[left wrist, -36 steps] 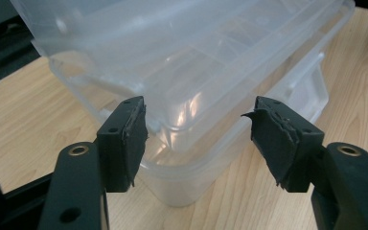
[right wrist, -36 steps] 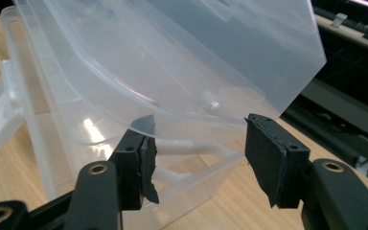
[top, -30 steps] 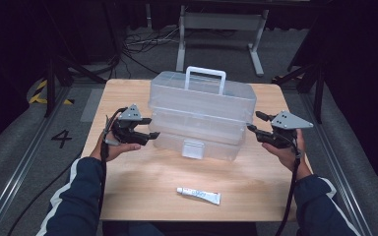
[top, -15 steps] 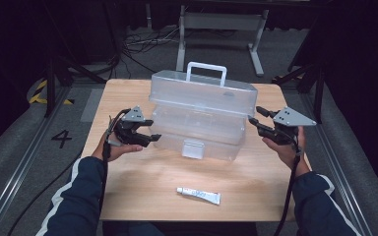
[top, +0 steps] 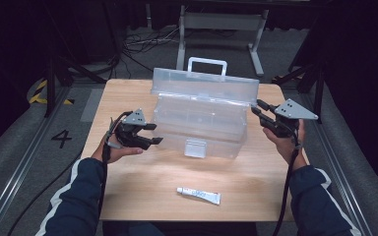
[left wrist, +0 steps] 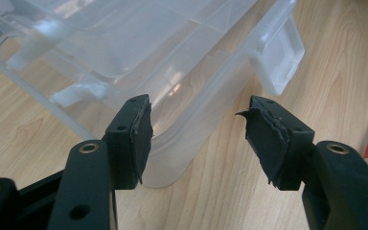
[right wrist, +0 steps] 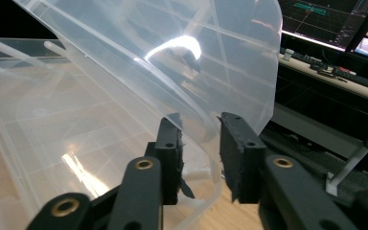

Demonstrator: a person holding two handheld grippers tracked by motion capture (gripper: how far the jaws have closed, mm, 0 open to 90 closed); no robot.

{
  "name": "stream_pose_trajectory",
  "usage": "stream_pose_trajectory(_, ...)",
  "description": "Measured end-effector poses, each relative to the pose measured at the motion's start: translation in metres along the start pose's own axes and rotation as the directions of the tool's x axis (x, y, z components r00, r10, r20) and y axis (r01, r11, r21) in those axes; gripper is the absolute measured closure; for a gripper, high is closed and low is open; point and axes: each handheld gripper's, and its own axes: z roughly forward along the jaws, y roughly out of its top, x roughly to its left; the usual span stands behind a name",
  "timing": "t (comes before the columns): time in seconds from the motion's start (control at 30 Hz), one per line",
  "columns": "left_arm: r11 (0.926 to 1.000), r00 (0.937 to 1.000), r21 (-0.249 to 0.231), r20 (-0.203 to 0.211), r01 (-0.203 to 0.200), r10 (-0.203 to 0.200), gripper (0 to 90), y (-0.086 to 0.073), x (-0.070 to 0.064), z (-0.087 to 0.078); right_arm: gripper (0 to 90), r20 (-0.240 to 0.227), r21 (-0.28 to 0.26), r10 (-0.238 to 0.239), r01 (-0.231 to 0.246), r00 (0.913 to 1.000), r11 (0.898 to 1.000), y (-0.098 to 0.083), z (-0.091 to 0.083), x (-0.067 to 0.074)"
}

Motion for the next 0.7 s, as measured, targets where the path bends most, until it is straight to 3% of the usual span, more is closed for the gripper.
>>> stream_pose_trajectory(0.27,0.9996,0.9998,0.02,0.003,-0.021,0.021,43.4,0.002,-0.001,0.004,74.0,0.047,-0.01,-0.008,0.009,0.9989,1.0,0.005,0.004,0.0)
stream_pose_trajectory(0.57,0.9983,0.998,0.025,0.035,-0.053,0.052,47.9,0.003,-0.008,0.008,78.7,0.13,0.001,-0.033,0.033,0.9909,0.999,0.015,0.014,-0.003)
stream_pose_trajectory(0.7,0.9945,0.9958,0.054,0.025,-0.09,0.089,50.8,0.006,-0.01,0.009,79.8,0.143,0.006,-0.036,0.035,0.9891,0.999,0.02,0.018,-0.007)
